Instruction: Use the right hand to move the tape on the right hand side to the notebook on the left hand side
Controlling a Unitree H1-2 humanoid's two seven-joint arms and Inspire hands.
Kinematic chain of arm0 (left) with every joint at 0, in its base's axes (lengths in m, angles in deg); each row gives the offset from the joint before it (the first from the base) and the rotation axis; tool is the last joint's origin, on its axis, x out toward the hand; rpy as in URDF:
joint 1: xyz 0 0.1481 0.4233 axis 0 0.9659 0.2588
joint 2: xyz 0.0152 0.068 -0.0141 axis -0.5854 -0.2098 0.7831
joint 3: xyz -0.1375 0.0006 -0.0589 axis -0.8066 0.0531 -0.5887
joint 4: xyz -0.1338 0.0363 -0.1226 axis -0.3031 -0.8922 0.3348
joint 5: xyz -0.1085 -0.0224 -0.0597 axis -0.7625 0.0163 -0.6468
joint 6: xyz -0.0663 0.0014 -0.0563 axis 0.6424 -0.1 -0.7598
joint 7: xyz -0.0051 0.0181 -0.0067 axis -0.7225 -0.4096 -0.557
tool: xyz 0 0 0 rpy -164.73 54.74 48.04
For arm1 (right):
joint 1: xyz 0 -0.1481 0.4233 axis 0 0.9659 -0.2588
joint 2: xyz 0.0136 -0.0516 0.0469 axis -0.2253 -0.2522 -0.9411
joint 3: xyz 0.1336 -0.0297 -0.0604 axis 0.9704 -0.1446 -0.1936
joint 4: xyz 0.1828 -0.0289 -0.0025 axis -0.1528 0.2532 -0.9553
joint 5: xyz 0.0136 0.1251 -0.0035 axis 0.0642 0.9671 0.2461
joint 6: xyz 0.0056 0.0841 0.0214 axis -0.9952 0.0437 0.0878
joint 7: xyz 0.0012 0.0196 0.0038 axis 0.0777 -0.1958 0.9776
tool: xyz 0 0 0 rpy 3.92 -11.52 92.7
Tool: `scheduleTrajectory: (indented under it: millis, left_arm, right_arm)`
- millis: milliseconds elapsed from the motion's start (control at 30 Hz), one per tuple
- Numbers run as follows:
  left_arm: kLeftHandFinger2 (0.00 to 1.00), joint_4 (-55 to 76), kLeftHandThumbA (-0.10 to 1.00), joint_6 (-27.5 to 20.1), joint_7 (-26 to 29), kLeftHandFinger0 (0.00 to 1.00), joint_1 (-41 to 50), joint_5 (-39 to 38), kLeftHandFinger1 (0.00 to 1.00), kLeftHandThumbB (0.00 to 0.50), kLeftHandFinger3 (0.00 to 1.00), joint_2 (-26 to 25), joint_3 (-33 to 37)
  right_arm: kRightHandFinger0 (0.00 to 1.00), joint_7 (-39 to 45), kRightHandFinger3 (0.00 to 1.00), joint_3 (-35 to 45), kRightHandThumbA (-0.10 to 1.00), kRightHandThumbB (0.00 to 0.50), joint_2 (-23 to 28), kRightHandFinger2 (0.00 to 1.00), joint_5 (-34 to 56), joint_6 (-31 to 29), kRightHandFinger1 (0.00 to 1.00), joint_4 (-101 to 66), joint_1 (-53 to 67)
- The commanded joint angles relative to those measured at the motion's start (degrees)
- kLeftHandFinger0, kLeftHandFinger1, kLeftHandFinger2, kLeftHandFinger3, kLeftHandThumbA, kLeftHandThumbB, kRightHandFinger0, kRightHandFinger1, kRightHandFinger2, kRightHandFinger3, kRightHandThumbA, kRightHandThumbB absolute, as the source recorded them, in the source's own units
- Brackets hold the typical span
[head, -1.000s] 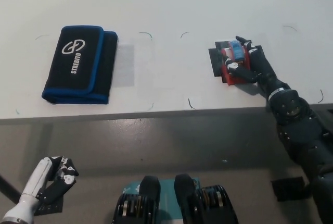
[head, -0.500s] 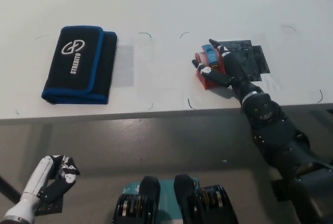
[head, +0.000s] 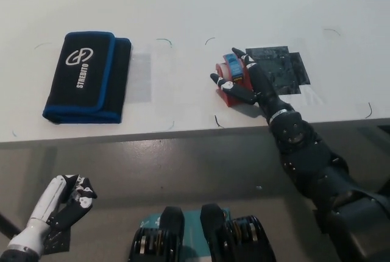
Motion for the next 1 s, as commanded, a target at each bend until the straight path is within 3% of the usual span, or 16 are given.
scheduleTrajectory:
  millis: [0,100,400,600,967]
  left_arm:
    - [0.31,1.88,-0.1,-0.54,-0.3,0.11,-1.04,0.82,0.16,0.365,0.37,-0.84,0.15]
    - [0.32,1.78,-0.1,-0.6,-0.55,0.16,-1.24,0.66,0.19,0.367,0.38,-0.84,0.1]
    - [0.29,2.51,-0.1,-0.19,-0.9,0.12,-1.65,0.51,0.15,0.362,0.37,-0.7,0.03]
    - [0.31,2.84,-0.1,-0.36,-0.85,0.17,-1.92,1.33,0.19,0.368,0.36,-0.81,0.35]
    - [0.3,3.39,-0.1,0.22,-1.03,0.14,-2.09,1.72,0.17,0.371,0.37,-0.93,0.45]
  right_arm:
    - [1.0,4.1,1.0,-1.81,0.79,0.5,-6.21,1.0,-0.62,-0.39,1.0,1.43,-0.26]
    - [1.0,4.5,1.0,-2.52,0.8,0.5,-7.56,1.0,-1.12,-0.76,1.0,1.41,0.04]
    - [1.0,3.78,1.0,-5.31,0.8,0.5,-10.28,1.0,-1.78,-0.91,1.0,1.08,0.2]
    - [1.0,2.84,1.0,-7.65,0.89,0.5,-11.62,1.0,-3.09,-0.33,1.0,1.06,-0.08]
    - [1.0,2.06,1.0,-9.84,0.91,0.5,-12.6,1.0,-2.79,-0.82,1.0,0.95,-0.95]
